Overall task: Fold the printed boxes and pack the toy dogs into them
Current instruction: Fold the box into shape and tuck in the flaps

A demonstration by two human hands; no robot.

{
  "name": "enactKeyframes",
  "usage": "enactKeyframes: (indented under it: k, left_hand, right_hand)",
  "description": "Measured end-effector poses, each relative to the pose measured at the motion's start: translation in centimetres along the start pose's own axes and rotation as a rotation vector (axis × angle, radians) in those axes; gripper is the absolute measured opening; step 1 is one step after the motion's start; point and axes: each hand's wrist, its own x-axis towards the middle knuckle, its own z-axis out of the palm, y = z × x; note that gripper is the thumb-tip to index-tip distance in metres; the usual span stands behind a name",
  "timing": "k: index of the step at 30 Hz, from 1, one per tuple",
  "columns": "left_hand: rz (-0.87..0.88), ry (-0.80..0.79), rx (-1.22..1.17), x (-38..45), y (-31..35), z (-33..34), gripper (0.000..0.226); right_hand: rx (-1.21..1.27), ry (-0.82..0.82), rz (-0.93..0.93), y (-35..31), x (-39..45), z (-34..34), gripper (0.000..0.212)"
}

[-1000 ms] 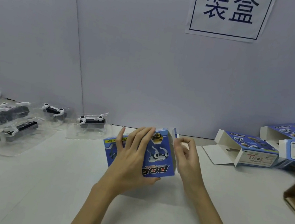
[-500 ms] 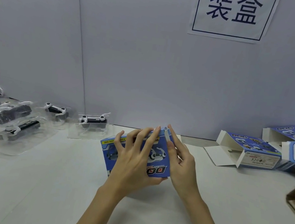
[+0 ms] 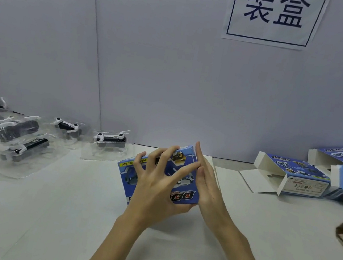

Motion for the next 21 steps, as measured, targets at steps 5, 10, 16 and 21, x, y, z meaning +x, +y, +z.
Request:
enactKeyframes:
  k: [5,10,16,21]
  left_hand:
    - [-0.074,0.078,0.009,0.5,0.1,-0.7,0.082]
    - [-0.141,0.076,-0.016,0.8,0.6,-1.1,0.078]
    - [-0.113,0.033,0.020,0.8,0.7,-1.1,0.076]
    - [-0.098,0.025,0.019,0.8,0.6,-1.1,0.077]
  right_hand:
    - [0.114,-0.007,0.008,-0.8,0.0,-1.2,0.046]
    - [0.019,0.075,-0.015,-0.8,0.0,-0.3,0.044]
    - [-0.017,0.071,-0.013,-0.4,-0.2,-0.2,0.049]
    - [0.087,0.004,0.030,-1.0,-0.1,-1.6,0.048]
